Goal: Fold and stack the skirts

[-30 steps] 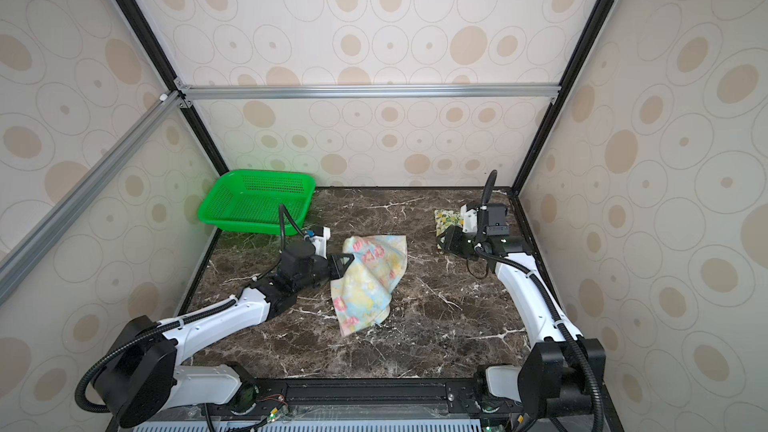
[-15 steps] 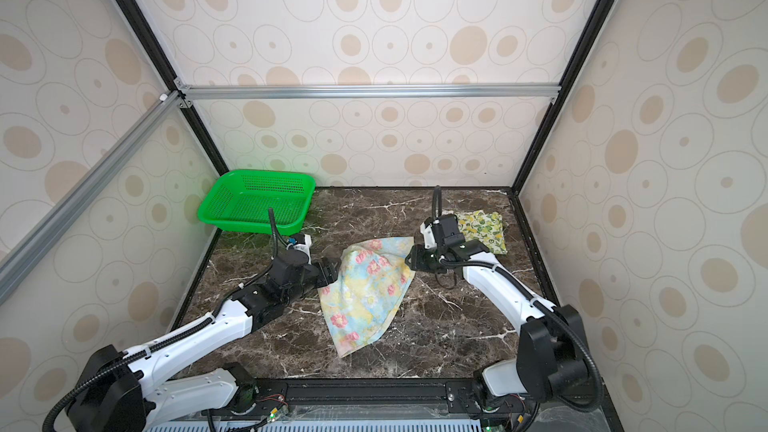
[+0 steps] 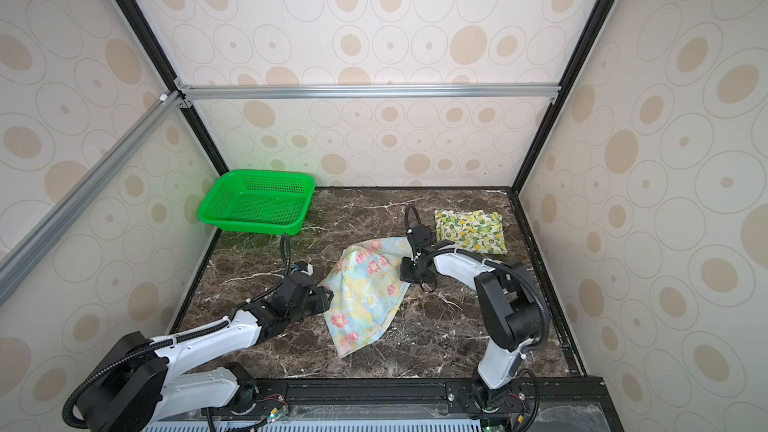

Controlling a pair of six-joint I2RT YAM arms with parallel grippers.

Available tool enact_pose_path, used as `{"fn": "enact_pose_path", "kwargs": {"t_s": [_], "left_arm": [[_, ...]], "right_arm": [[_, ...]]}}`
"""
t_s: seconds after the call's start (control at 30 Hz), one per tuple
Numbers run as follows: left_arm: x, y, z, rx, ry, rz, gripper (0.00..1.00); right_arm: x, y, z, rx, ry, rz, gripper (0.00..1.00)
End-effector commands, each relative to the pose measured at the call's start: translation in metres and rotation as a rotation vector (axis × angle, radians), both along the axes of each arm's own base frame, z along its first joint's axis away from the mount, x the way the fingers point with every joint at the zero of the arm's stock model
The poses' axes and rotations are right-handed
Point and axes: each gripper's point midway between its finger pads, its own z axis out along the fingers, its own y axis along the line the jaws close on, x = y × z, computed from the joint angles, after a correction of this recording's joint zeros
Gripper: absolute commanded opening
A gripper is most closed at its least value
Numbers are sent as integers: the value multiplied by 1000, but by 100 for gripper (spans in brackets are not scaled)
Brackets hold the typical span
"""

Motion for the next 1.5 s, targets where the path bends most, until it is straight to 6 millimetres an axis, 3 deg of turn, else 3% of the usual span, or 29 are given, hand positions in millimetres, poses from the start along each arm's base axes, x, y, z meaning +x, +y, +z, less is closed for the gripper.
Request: {"fn": "enact_pose_path", "kwargs": {"t_s": [0.0, 0.23, 0.4, 0.53, 0.63, 0.7, 0.8, 0.9, 1.03, 1.17, 1.33, 1.47], "left_arm": [[-1, -8, 0, -41, 3, 1, 45], [-15, -18, -14, -65, 31, -9, 42], [-25, -37, -22, -93, 54, -45, 42], [-27, -56, -21, -95, 63, -92, 40], [-20, -54, -3, -38, 37, -101, 40], [-11, -42, 21, 52, -16, -80, 42], [2, -21, 57, 164, -101, -69, 47], [11, -7, 67, 220, -106, -71, 47], [13, -11, 47, 218, -69, -105, 44], [11, -16, 20, 178, -30, -109, 40], [8, -18, -3, 161, 8, -113, 38], [2, -23, -11, 129, 28, -122, 37]], "right_arm": [[19, 4, -8, -24, 9, -31, 2], [64, 18, -25, -74, 23, -26, 1], [107, 45, -24, -32, 4, -13, 1], [135, 69, -15, 47, -42, 10, 0], [136, 65, 8, 34, -113, 24, 0], [126, 56, 25, 21, -143, 33, 0], [93, 46, 40, 33, -130, 56, 3], [53, 40, 44, 38, -109, 74, 4], [5, 40, 43, 38, -85, 90, 5], [-29, 51, 36, 64, -55, 108, 5], [-52, 67, 13, 88, 12, 130, 5], [-52, 69, -4, 85, 31, 121, 4]]}}
